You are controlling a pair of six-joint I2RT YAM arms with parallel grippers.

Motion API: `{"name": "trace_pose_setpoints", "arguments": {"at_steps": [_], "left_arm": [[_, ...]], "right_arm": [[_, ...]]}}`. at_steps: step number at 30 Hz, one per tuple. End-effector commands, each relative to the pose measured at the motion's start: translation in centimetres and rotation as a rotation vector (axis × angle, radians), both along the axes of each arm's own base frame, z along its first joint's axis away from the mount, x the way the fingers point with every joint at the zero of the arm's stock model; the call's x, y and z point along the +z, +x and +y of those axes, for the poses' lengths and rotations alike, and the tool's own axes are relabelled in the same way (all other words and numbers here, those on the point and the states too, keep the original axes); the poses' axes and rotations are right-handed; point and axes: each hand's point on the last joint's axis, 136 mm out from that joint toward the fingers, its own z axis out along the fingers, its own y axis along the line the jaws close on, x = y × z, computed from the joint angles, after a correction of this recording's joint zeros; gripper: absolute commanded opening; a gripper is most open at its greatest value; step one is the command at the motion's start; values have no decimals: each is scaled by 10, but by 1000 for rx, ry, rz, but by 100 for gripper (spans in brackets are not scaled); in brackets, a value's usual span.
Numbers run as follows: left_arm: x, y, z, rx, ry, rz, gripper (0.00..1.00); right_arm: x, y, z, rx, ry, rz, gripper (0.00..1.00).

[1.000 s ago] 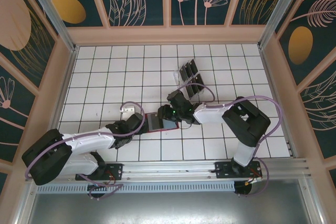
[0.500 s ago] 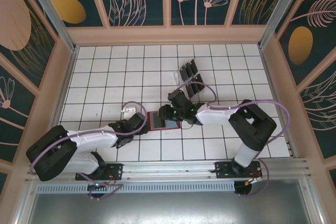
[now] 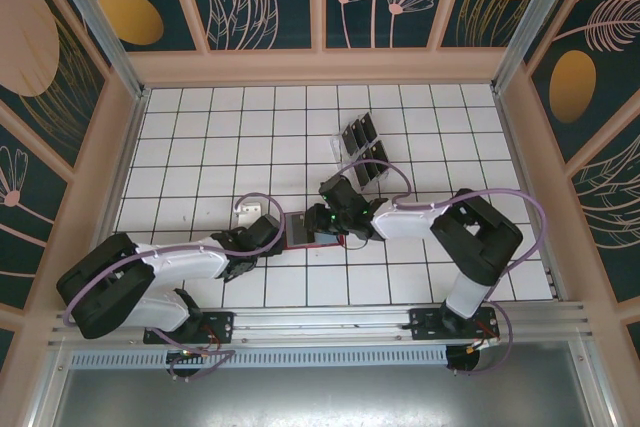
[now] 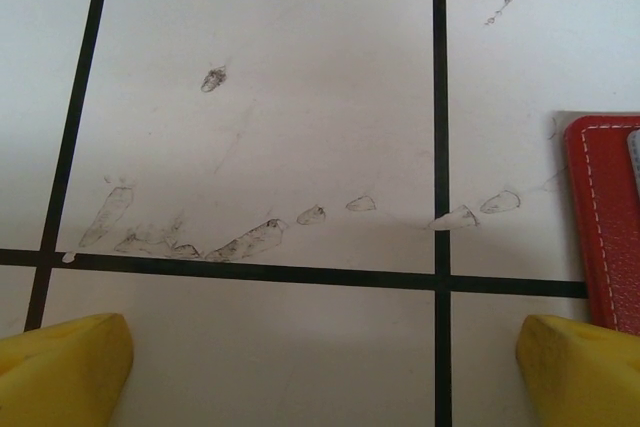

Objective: Put the credit cards into the card holder

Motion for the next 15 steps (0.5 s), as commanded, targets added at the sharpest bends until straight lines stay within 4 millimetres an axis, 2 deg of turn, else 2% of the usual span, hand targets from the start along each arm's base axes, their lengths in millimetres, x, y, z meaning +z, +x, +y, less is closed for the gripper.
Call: {"name": "trace_pose_setpoints", "arguments": {"at_steps": [1,15], "left_arm": [[-7,0,-7,-22,-17,20,98],[-10,0,-9,-28,-23,22,98]], "right_arm": [[-11,-4,2,-1,-13,10,29],[-12,-7,14,21,-2,19,21]]}}
